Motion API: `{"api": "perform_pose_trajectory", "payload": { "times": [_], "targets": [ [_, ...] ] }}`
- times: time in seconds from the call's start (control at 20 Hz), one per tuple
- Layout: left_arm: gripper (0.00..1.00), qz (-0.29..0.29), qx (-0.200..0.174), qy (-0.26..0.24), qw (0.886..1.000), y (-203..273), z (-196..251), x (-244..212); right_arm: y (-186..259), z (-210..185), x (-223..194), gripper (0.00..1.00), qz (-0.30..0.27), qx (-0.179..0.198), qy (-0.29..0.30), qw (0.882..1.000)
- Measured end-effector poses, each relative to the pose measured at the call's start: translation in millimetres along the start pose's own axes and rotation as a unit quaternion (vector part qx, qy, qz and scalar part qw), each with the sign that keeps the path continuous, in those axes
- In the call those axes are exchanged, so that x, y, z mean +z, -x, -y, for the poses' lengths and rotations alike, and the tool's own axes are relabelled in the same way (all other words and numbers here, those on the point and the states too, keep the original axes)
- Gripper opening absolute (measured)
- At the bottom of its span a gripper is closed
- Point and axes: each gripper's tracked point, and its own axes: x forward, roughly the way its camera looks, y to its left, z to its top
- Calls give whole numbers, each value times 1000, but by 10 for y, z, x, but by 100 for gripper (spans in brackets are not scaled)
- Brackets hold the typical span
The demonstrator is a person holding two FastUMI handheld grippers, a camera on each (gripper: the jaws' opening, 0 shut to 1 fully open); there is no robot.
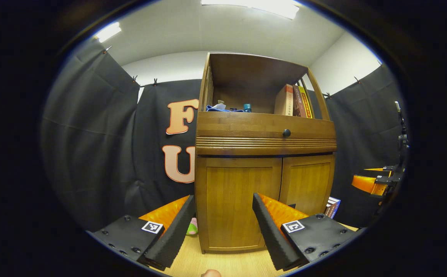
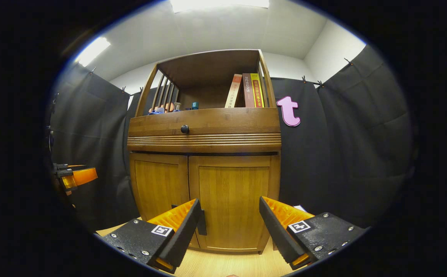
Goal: Open the right door of the double-door shoe cabinet with the right hand, and open the left door with the left hand.
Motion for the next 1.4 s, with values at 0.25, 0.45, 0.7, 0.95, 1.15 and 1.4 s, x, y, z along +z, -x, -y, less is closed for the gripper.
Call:
{"api": "perform_pose_trajectory", "payload": {
  "times": [0.25, 0.45, 0.7, 0.95, 1.15, 1.4],
  "targets": [
    [95, -1, -2, 1, 1000, 48, -18, -31, -37, -53, -105, 93, -10, 1, 6, 1000],
    [95, 3, -5, 1, 1000, 90, -20, -26, -105, -136, -237, 93, -13, -2, 4, 1000],
    [96, 1, -10, -1, 1000, 106, 13, -40, -274, -208, -556, 94, -28, -8, 8, 1000],
    [96, -2, -6, -7, 1000, 119, -20, -82, -529, -458, -862, 93, -48, 15, -1, 999],
    [97, -3, -3, -8, 1000, 115, -91, -112, -713, -694, -1186, 94, -78, 39, -22, 996],
    [97, -7, 6, -12, 1000, 65, -217, -173, -981, -811, -1478, 94, -80, 34, -11, 996]
  ]
}}
